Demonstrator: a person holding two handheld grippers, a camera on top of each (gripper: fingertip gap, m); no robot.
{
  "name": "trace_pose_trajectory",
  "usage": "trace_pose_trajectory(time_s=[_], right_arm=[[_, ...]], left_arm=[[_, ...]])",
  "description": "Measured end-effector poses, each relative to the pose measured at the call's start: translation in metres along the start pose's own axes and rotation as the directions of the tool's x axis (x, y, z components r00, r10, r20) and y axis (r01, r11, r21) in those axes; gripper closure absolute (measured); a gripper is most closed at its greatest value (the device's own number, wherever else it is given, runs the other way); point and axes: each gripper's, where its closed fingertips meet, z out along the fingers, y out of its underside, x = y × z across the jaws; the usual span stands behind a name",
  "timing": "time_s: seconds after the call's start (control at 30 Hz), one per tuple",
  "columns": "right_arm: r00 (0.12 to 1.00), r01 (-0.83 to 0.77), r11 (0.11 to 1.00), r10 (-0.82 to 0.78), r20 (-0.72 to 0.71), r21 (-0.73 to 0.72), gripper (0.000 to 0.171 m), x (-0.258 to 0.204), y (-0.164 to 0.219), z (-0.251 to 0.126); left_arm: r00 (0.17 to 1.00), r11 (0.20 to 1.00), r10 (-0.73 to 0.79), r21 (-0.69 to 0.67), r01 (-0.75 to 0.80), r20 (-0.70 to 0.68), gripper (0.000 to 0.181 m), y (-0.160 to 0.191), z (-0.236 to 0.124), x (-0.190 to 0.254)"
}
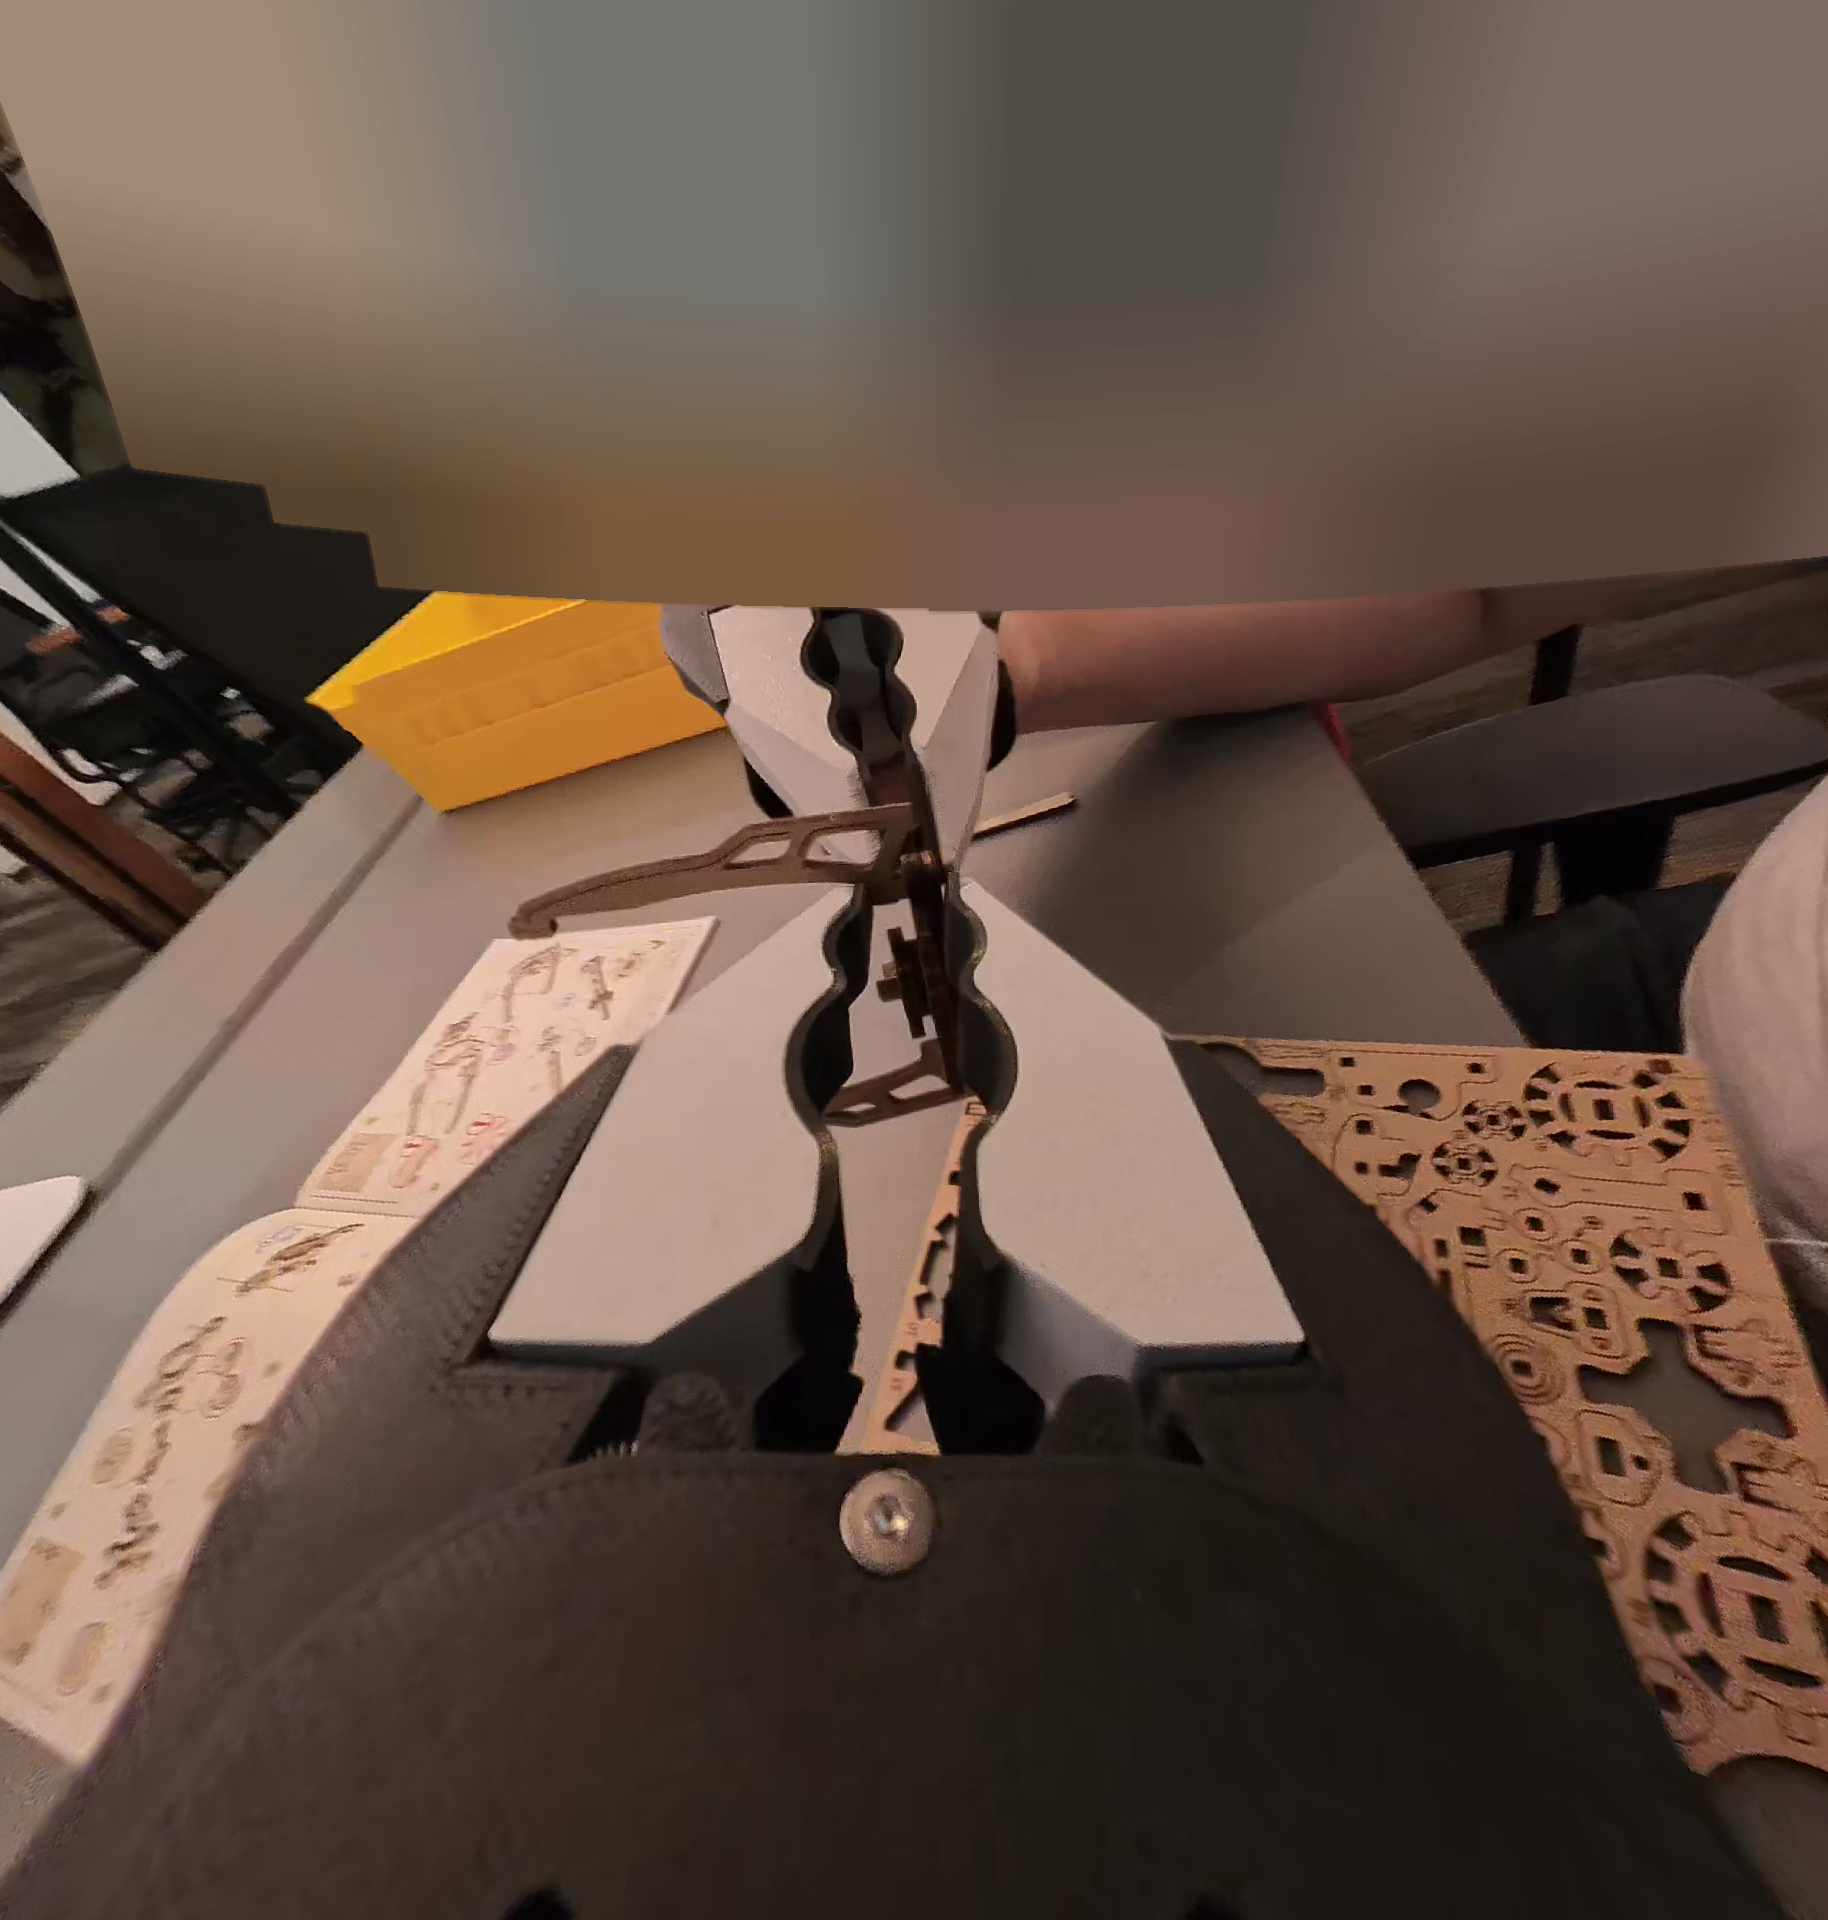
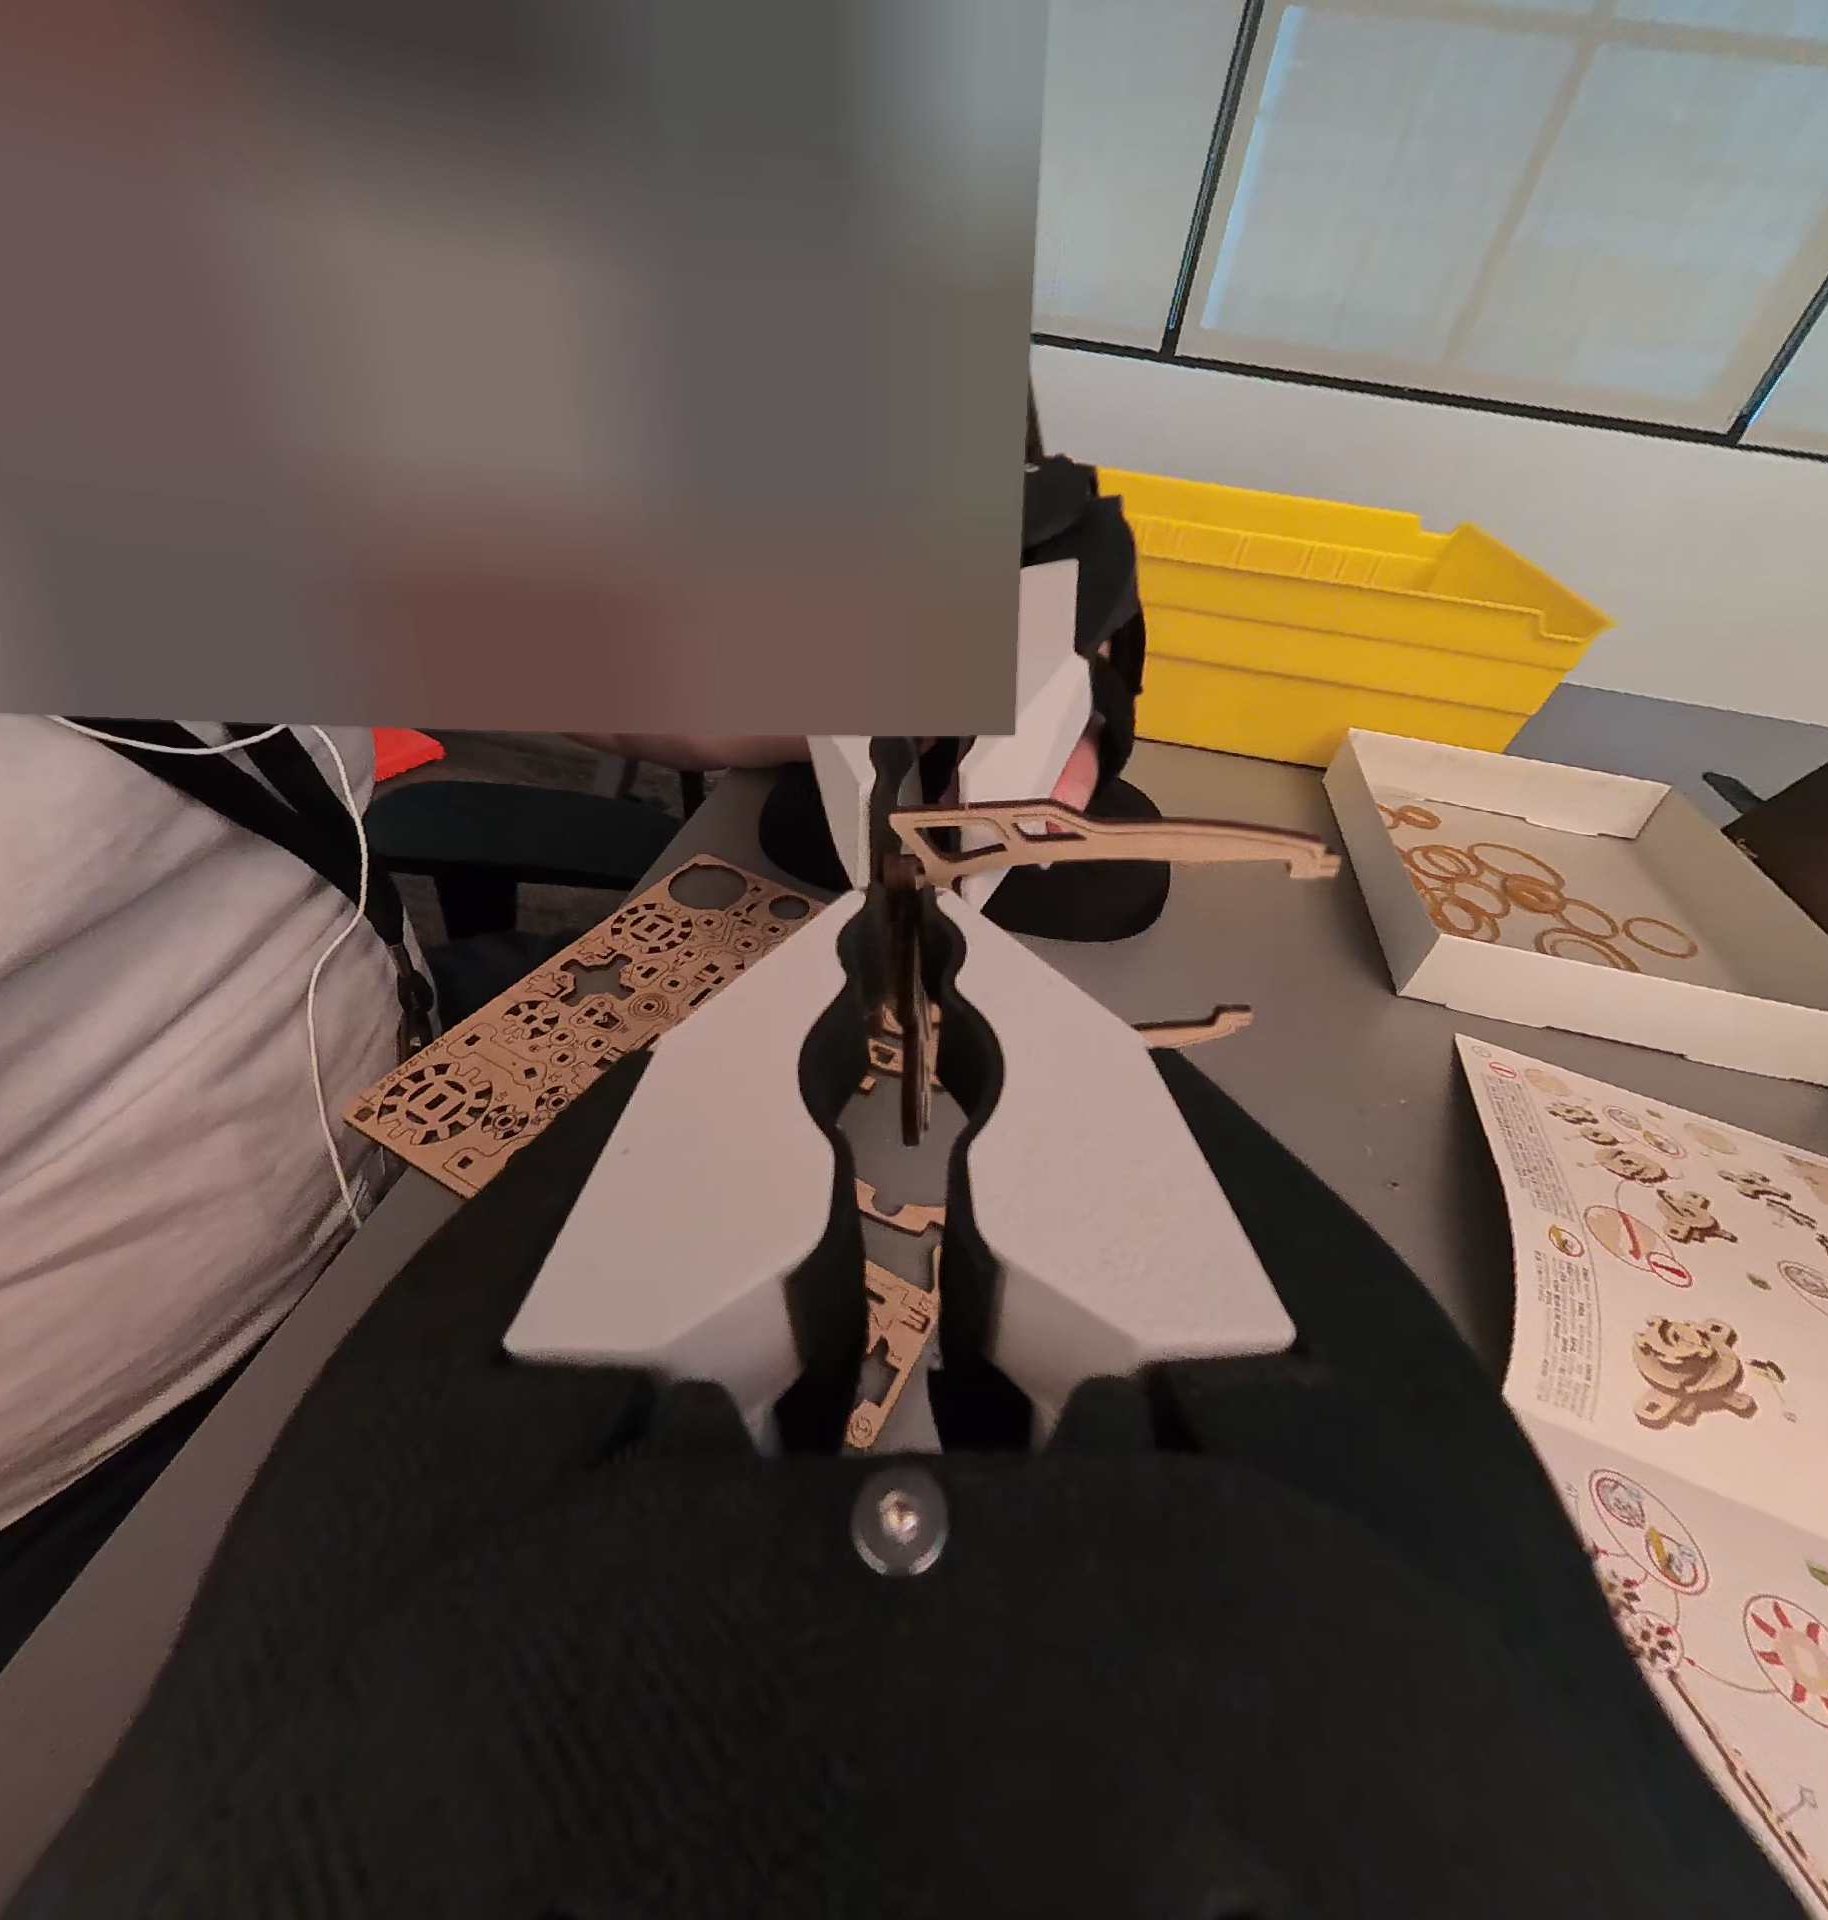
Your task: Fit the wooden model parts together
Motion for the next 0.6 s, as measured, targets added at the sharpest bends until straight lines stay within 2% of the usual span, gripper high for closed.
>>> trace_pose_trajectory(time_s=[0.07, 0.17, 0.3, 0.6], right_arm=[[1.0, 0.011, 1.0, -0.011, -0.013, 0.003, 0.167, 0.002, -0.001, 0.0], [1.0, -0.007, 0.999, 0.008, -0.019, 0.034, 0.167, 0.003, -0.006, -0.001], [0.992, -0.123, 0.991, 0.123, 0.013, 0.054, 0.168, 0.007, -0.005, -0.003], [0.967, -0.255, 0.963, 0.253, 0.03, 0.086, 0.168, 0.016, -0.003, -0.005]], left_arm=[[0.998, 0.999, 0.047, -0.013, -0.046, 0.029, 0.17, 0.0, 0.0, -0.002], [0.999, 1.0, 0.016, 0.009, -0.016, 0.037, 0.17, -0.004, -0.001, -0.004], [0.997, 1.0, 0.015, 0.011, -0.016, 0.071, 0.17, -0.003, 0.0, -0.008], [0.994, 0.999, -0.03, -0.023, 0.033, 0.106, 0.169, 0.002, 0.003, -0.015]])
